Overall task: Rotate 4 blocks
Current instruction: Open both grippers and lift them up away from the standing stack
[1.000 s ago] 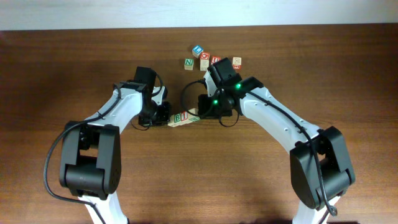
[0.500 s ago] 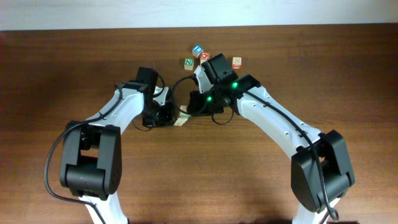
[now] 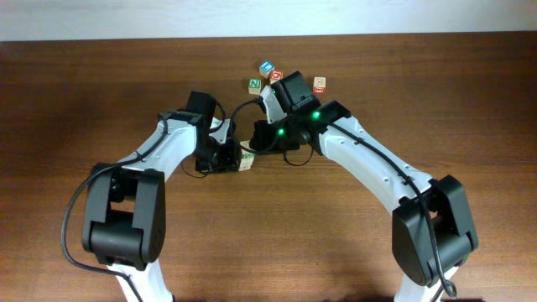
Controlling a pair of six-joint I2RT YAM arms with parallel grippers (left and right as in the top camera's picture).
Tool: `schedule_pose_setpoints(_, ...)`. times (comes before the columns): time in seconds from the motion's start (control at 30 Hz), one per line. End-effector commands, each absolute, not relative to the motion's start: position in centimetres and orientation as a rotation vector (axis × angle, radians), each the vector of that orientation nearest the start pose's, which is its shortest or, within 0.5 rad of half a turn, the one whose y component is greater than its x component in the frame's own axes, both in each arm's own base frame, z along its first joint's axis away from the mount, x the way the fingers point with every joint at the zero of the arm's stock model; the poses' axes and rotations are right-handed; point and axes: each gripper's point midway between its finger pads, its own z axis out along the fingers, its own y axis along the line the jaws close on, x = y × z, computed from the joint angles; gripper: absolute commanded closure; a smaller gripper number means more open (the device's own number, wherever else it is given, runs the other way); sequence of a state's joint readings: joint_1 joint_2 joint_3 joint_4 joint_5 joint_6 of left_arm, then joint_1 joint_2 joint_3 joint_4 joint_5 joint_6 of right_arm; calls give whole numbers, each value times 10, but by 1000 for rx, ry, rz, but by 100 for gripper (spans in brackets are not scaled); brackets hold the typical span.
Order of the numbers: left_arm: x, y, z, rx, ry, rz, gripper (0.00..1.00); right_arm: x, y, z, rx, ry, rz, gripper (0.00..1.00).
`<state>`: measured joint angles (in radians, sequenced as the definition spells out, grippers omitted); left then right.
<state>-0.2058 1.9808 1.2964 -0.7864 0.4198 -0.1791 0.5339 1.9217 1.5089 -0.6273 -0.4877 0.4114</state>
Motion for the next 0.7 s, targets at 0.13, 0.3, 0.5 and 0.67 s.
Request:
schedule_pose_setpoints(0.13,365,-109,14,-82,3063,-542,100,366,314,113,-343,2737,915,96)
schedule_pose_setpoints(0.3,368,-93,14,-151,3059,-540,100,366,317,112,-350,2731,918,96)
schedule_pose_setpoints(0.5,368,-93,14,-150,3059,-540,100,366,320,111,-359,2726,918,96)
schedule_pose_setpoints(0.67,371,-93,15,-147,3048,-540,100,383,302,126,-326,2713,897,96)
